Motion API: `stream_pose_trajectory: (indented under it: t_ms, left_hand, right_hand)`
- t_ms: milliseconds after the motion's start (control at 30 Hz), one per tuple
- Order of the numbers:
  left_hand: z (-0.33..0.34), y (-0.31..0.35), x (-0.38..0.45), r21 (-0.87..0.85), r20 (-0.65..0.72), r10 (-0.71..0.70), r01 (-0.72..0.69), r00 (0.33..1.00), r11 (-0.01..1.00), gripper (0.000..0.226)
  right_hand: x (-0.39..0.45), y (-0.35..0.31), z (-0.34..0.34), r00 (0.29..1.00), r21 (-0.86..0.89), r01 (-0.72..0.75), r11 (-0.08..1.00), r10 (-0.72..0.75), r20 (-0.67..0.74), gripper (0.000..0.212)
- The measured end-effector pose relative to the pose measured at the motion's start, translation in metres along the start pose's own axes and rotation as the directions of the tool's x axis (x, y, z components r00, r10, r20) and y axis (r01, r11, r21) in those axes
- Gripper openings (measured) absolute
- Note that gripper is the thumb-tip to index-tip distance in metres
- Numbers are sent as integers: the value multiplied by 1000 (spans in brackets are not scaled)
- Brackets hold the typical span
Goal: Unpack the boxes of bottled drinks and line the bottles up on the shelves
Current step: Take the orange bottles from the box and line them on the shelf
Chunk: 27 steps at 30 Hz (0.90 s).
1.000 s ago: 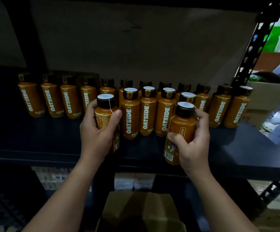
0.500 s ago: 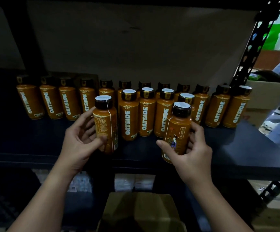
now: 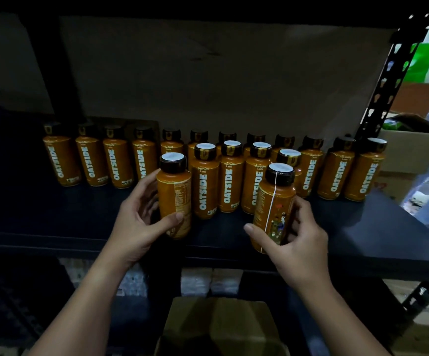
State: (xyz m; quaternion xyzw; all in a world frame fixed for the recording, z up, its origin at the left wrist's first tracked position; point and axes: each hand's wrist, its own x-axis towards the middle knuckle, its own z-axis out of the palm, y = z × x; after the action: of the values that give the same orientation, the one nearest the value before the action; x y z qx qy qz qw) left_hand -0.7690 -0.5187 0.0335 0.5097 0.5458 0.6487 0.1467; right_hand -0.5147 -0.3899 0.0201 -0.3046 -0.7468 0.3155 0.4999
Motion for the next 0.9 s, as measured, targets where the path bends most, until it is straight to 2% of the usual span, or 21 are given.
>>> stream_pose_trajectory:
  t_ms: [100, 333, 433, 533, 667, 767, 900]
  left_hand:
    - [-2, 0, 0, -25, -11, 2, -2, 1000, 1000, 86]
    - [11, 5, -1, 63, -122, 12, -4, 992, 998, 85]
    - [10, 6, 0, 75, -94, -18, 25, 995, 997, 96]
    - [3, 4, 1, -6, -35, -45, 45, 998, 999, 99]
    - [5, 6, 0, 3, -90, -32, 32, 995, 999, 92]
    - [8, 7, 0, 18, -115, -28, 31, 993, 999, 85]
    - [9, 7, 1, 33, -131, -17, 22, 991, 999, 83]
  right_hand:
    - [-3, 2, 4, 996, -42, 36, 998, -39, -86, 92]
    - [-2, 7, 6, 994, -55, 54, 997, -59, -92, 82]
    - [-3, 7, 8, 994, -52, 62, 997, -67, -90, 80]
    - [-3, 7, 9, 994, -42, 64, 997, -68, -87, 80]
    - [-3, 7, 8, 993, -38, 74, 997, -77, -89, 79]
    - [-3, 7, 8, 995, -8, 62, 998, -62, -72, 76]
    - [-4, 1, 6, 999, 44, 37, 998, -38, 26, 77]
